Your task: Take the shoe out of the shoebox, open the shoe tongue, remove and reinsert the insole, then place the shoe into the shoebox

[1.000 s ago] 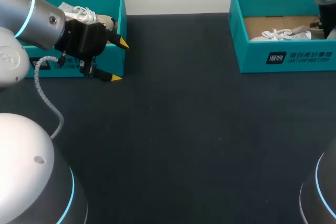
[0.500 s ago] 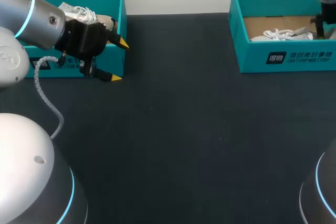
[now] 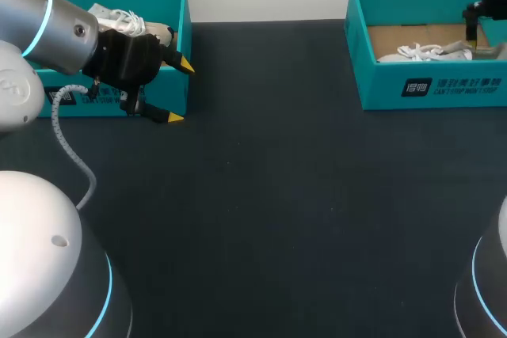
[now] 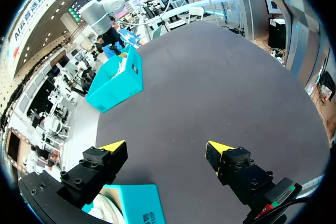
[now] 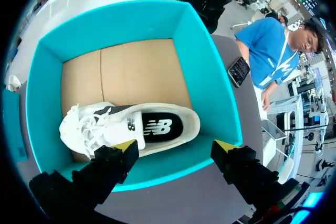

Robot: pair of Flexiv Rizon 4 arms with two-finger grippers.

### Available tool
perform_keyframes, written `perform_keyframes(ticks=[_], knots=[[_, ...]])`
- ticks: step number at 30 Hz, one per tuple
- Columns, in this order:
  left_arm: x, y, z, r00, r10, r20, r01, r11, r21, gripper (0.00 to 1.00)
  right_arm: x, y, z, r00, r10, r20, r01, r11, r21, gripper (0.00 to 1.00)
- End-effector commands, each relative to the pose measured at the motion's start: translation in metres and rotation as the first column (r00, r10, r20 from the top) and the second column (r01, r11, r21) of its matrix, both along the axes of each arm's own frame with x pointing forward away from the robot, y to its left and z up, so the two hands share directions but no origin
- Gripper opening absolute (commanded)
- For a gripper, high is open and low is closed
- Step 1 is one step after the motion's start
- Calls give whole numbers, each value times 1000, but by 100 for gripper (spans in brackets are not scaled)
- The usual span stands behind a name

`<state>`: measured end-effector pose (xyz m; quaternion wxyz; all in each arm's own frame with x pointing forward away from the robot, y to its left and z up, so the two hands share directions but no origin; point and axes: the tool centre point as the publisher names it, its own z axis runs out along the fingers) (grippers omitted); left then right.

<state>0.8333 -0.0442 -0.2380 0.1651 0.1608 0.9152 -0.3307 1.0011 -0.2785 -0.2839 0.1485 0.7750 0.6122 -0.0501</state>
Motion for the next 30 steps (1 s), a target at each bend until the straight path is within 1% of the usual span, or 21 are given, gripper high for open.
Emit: perform_keyframes(ticks=[1, 4, 8, 10, 11, 12, 20, 21, 22, 23, 24, 25, 26, 28, 29, 30], knots=[[-1, 0, 0, 1000, 1, 1, -1, 1000, 3, 100, -28, 27, 22, 998, 45, 39, -46, 999, 18, 100], [-1, 0, 0, 1000, 1, 1, -1, 1000, 3, 100, -44, 52, 28, 997, 69, 29, -71, 996, 52, 100], [-1, 0, 0, 1000, 1, 1, -1, 1000, 3, 100, -59, 84, 37, 998, 58, 38, -60, 995, 82, 100], [-1, 0, 0, 1000, 1, 1, -1, 1000, 3, 100, -66, 98, 39, 998, 59, 36, -63, 994, 94, 100], [-1, 0, 0, 1000, 1, 1, -1, 1000, 3, 100, -69, 103, 40, 998, 53, 34, -56, 995, 78, 100], [-1, 0, 0, 1000, 1, 1, -1, 1000, 3, 100, -71, 108, 41, 998, 52, 34, -55, 994, 94, 100], [-1, 0, 0, 1000, 1, 1, -1, 1000, 3, 100, -71, 108, 41, 998, 52, 34, -55, 994, 94, 100], [-2, 6, 6, 996, -83, -37, 83, 997, -8, 100, -71, 108, 41, 998, 52, 34, -55, 994, 94, 100], [-4, 12, 12, 985, -173, -2, 173, 985, 9, 100, -71, 108, 41, 998, 52, 34, -55, 994, 94, 100], [-4, 19, 17, 970, -242, -8, 242, 970, 19, 100, -71, 108, 41, 998, 52, 34, -55, 994, 94, 100], [-1, 25, 23, 946, -325, 3, 325, 944, 60, 100, -71, 108, 41, 998, 52, 34, -55, 994, 94, 100], [2, 30, 27, 922, -385, 52, 378, 920, 102, 100, -71, 108, 41, 998, 52, 34, -55, 994, 94, 100], [6, 35, 33, 893, -445, 66, 431, 889, 156, 100, -71, 108, 41, 998, 52, 34, -55, 994, 94, 100], [11, 46, 43, 804, -585, 108, 543, 796, 268, 100, -71, 108, 41, 998, 52, 34, -55, 994, 94, 100], [14, 51, 46, 751, -652, 106, 592, 735, 329, 100, -71, 108, 41, 998, 52, 34, -55, 994, 94, 100], [16, 57, 50, 682, -723, 109, 644, 665, 377, 100, -71, 108, 41, 998, 52, 34, -55, 994, 94, 100]])
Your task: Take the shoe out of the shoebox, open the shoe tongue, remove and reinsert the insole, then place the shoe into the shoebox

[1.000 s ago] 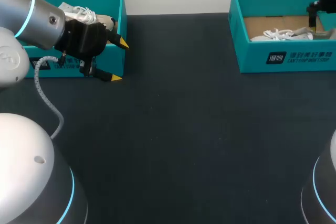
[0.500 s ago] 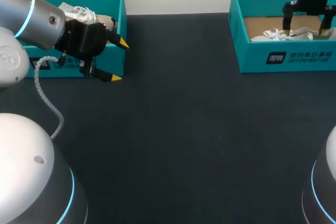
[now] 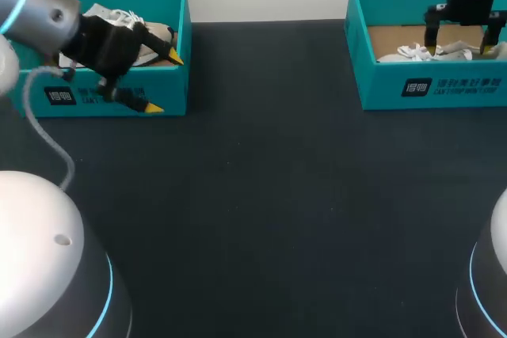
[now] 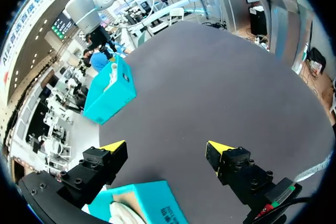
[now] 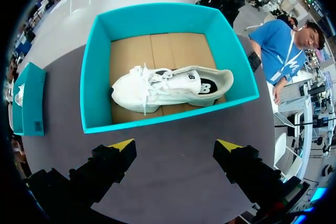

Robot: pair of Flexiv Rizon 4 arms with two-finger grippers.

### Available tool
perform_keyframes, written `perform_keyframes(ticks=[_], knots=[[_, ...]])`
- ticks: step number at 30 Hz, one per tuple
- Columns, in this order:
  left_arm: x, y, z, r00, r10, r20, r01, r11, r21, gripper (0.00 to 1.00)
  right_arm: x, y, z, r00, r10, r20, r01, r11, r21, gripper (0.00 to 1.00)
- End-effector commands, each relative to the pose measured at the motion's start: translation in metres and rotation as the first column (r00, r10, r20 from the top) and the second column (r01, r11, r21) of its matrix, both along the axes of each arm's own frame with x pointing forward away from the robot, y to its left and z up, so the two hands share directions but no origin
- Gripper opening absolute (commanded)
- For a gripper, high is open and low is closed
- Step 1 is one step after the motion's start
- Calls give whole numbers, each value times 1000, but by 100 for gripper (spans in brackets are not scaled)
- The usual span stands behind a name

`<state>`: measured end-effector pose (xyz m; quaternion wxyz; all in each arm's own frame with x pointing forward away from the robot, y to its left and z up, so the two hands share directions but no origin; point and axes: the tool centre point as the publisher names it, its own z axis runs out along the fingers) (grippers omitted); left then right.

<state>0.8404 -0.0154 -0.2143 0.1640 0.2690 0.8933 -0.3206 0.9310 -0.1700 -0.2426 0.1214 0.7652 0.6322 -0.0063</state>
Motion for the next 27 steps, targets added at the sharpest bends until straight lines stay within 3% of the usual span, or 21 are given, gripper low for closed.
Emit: perform_keyframes(ticks=[1, 4, 7, 23, 25, 26, 27], knots=[[10, 34, 29, 776, -625, 89, 562, 748, 352, 100, -1, 0, -1, 1000, 0, 4, 0, 1000, 1, 100], [14, 45, 34, 688, -726, 21, 625, 606, 492, 100, -1, 0, -1, 1000, 0, 4, 0, 1000, 1, 100], [22, 55, 31, 620, -784, -18, 595, 456, 661, 100, -1, 0, -1, 1000, 0, 4, 0, 1000, 1, 100], [22, 55, 31, 620, -784, -18, 595, 456, 661, 100, -1, 0, -1, 1000, 0, 4, 0, 1000, 1, 100], [35, 67, 31, 554, -832, 33, 612, 433, 662, 100, -1, 0, -1, 1000, 0, 4, 0, 1000, 1, 100], [45, 73, 31, 558, -829, 19, 613, 428, 664, 100, -1, 0, -1, 1000, 0, 4, 0, 1000, 1, 100], [55, 79, 28, 517, -856, 10, 622, 383, 683, 100, -1, 0, -1, 1000, 0, 4, 0, 1000, 1, 100]])
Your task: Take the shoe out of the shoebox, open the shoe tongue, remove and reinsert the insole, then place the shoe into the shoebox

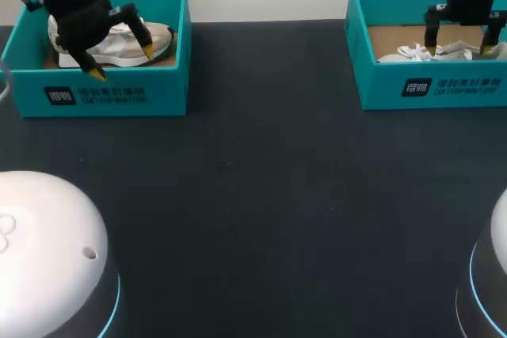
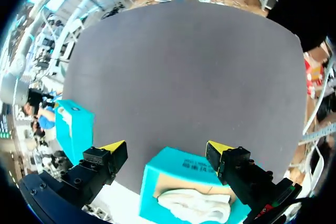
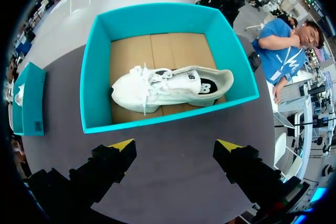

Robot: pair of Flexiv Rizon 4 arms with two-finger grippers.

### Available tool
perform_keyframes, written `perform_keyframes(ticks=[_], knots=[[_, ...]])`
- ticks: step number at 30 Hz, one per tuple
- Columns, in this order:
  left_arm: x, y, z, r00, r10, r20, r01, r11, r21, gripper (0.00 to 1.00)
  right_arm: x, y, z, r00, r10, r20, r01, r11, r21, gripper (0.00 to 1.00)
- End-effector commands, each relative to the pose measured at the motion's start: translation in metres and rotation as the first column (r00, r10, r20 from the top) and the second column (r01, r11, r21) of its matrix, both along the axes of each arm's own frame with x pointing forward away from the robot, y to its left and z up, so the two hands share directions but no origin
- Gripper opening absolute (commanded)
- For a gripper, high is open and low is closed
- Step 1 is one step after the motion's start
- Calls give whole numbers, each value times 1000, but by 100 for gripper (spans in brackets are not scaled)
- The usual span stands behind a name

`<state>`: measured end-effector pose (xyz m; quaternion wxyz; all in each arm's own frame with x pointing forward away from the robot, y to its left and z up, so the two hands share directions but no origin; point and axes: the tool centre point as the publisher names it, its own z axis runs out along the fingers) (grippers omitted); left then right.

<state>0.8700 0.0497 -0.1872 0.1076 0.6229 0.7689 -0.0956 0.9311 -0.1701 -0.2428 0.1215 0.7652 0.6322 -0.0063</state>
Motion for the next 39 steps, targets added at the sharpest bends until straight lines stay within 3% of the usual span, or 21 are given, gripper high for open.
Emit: perform_keyframes(ticks=[1, 3, 5, 8, 15, 26, 33, 39], knots=[[36, 21, 1, 963, -258, 76, 237, 947, 217, 100, -1, 0, -1, 1000, 0, 4, 0, 1000, 1, 100], [53, 33, -2, 946, -317, 70, 292, 926, 240, 100, -1, 0, -1, 1000, 0, 4, 0, 1000, 1, 100], [68, 43, -5, 956, -275, 97, 237, 926, 293, 100, -1, 0, -1, 1000, 0, 4, 0, 1000, 1, 100], [86, 62, -9, 925, -374, 70, 339, 892, 298, 100, -1, 0, -1, 1000, 0, 4, 0, 1000, 1, 100], [138, 110, -18, 887, -450, 102, 395, 855, 337, 100, -1, 0, -1, 1000, 0, 4, 0, 1000, 1, 100], [207, 165, -34, 912, -394, 111, 303, 832, 465, 100, -1, 0, -1, 1000, 0, 4, 0, 1000, 1, 100], [232, 199, -36, 921, -375, 106, 274, 816, 508, 100, -1, 0, -1, 1000, 0, 4, 0, 1000, 1, 100], [232, 199, -36, 921, -375, 106, 274, 816, 508, 100, -1, 0, -1, 1000, 0, 4, 0, 1000, 1, 100]])
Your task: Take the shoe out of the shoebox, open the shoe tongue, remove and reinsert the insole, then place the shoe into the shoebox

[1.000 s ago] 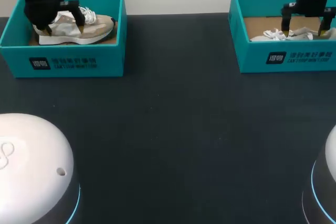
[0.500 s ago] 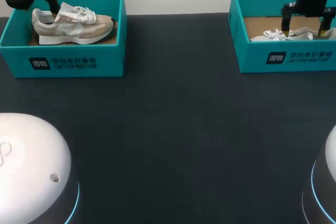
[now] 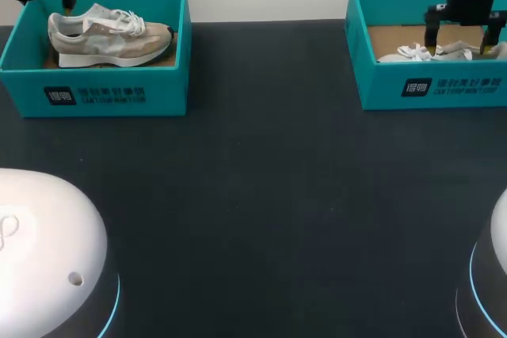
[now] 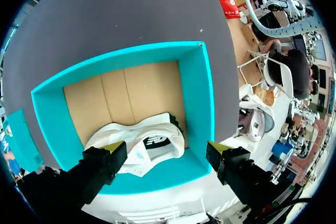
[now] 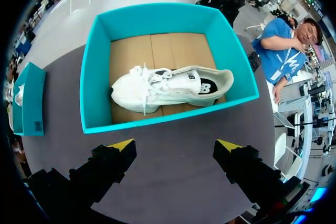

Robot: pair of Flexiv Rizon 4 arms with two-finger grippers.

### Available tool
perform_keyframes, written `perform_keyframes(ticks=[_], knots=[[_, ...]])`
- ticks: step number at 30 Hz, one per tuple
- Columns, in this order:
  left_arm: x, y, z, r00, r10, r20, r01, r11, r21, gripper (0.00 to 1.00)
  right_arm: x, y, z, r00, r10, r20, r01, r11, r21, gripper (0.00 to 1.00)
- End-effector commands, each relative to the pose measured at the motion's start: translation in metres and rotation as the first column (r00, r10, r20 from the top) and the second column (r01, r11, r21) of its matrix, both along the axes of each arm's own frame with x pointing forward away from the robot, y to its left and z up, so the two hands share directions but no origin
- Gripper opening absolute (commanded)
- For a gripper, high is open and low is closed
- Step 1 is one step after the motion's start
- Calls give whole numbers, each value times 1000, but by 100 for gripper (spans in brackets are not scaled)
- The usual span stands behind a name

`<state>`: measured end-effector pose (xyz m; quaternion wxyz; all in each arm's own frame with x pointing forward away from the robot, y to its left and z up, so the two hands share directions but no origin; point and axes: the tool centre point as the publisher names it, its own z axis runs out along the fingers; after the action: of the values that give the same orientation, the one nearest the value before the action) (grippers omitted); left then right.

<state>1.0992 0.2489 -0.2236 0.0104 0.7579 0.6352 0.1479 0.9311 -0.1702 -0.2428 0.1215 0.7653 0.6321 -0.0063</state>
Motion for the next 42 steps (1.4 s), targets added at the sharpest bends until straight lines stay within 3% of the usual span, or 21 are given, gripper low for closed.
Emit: perform_keyframes(ticks=[1, 8, 12, 23, 25, 36, 39, 40, 41, 42], knots=[[3, 0, 1, 1000, 0, -6, 0, 1000, 2, 100, -1, 0, -1, 1000, 1, 4, -1, 1000, 1, 100], [3, 0, 1, 1000, 0, -6, 0, 1000, 2, 100, -1, 0, -1, 1000, 1, 4, -1, 1000, 1, 100], [-8, -11, -7, 999, -51, -13, 51, 999, 13, 100, -1, 0, -1, 1000, 1, 4, -1, 1000, 1, 100], [33, 11, -32, 994, -48, -94, 43, 998, -53, 100, -1, 0, -1, 1000, 1, 4, -1, 1000, 1, 100], [44, 13, -38, 997, -14, -80, 13, 1000, -21, 100, -1, 0, -1, 1000, 1, 4, -1, 1000, 1, 100], [65, 25, -64, 982, 38, -183, -55, 995, -88, 100, -1, 0, -1, 1000, 1, 4, -1, 1000, 1, 100], [68, 29, -69, 981, 44, -191, -63, 994, -90, 82, -1, 0, -1, 1000, 1, 4, -1, 1000, 1, 100], [70, 30, -71, 980, 47, -193, -66, 994, -93, 74, -1, 0, -1, 1000, 1, 4, -1, 1000, 1, 100], [71, 31, -73, 980, 48, -192, -67, 993, -95, 56, -1, 0, -1, 1000, 1, 4, -1, 1000, 1, 100], [72, 32, -75, 979, 50, -196, -71, 992, -103, 52, -1, 0, -1, 1000, 1, 4, -1, 1000, 1, 100]])
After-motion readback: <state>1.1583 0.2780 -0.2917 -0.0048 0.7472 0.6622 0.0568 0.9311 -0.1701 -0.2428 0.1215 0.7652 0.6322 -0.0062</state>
